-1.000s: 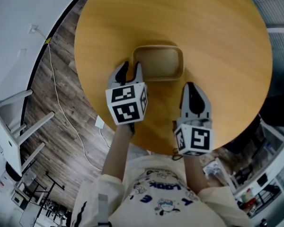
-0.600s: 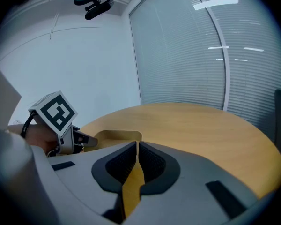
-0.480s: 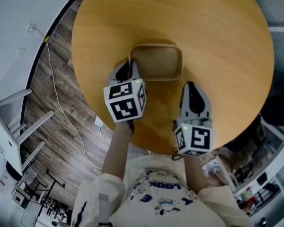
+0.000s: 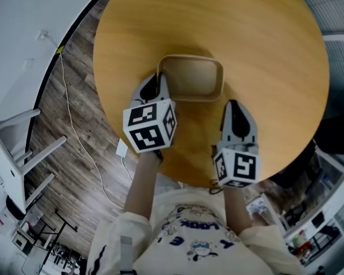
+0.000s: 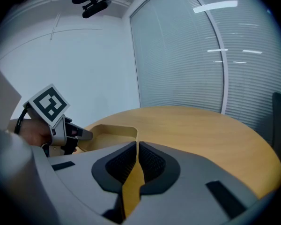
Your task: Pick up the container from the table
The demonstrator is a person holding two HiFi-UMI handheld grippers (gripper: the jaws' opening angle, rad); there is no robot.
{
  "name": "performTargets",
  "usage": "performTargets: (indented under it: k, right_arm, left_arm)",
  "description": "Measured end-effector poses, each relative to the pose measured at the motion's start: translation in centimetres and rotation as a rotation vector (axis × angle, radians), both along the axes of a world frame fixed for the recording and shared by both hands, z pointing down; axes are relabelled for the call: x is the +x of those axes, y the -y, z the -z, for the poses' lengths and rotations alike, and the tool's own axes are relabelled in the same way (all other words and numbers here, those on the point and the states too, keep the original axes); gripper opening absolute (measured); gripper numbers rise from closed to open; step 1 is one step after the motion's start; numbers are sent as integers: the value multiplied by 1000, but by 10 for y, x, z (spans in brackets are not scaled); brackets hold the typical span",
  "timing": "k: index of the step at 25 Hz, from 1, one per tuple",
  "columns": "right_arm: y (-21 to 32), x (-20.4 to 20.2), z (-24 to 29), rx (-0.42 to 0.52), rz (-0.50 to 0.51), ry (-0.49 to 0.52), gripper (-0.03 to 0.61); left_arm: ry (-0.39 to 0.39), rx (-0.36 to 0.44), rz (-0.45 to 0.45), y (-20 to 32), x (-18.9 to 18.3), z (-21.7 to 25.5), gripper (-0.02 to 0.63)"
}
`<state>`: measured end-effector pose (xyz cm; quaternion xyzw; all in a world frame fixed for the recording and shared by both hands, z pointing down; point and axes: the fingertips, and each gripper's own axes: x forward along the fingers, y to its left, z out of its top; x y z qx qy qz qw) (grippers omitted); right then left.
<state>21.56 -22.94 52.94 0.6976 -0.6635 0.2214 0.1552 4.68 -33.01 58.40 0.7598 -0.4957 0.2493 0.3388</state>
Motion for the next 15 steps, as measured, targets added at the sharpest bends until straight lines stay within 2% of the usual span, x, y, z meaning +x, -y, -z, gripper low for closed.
performTargets:
  k: [15]
  right_arm:
    - [-11,-17,94,203,-4,-74,18]
  left_arm:
    - [-101,222,24,-13,-30,126,17]
